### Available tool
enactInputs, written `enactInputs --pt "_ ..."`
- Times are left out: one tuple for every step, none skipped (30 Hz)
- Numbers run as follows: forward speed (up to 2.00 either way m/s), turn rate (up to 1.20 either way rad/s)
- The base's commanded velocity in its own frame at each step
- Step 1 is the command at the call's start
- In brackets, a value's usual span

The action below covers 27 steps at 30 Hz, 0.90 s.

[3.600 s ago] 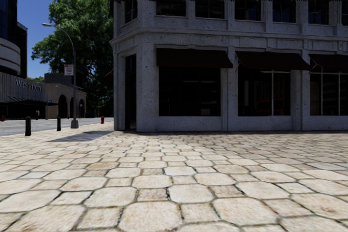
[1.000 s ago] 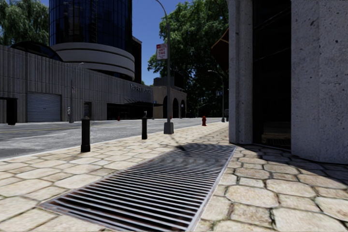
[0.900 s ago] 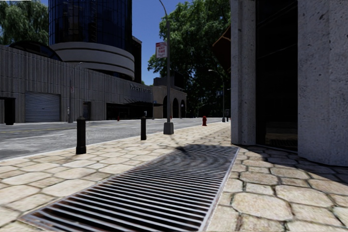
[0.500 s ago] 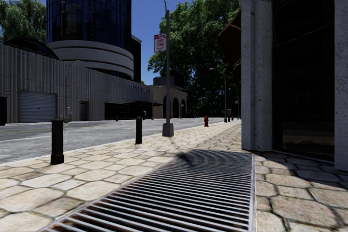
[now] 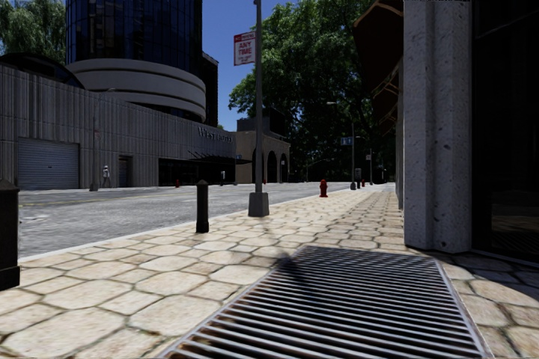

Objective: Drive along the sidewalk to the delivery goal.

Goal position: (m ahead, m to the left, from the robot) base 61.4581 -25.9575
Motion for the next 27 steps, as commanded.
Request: enactInputs --pt "2.0 0.0" --pt "2.0 0.0" --pt "2.0 0.0" --pt "2.0 0.0" --pt "2.0 0.0" --pt "2.0 0.0" --pt "2.0 0.0" --pt "2.0 0.0" --pt "2.0 0.0" --pt "2.0 0.0" --pt "2.0 0.0" --pt "2.0 0.0" --pt "2.0 0.0" --pt "2.0 0.0" --pt "2.0 0.0" --pt "2.0 0.0" --pt "2.0 0.0" --pt "2.0 0.0" --pt "2.0 0.0" --pt "2.0 0.0" --pt "2.0 0.0" --pt "2.0 -0.16" --pt "2.0 -0.26" --pt "2.0 -0.34" --pt "2.0 -0.34" --pt "2.0 -0.56" --pt "2.0 -0.56"
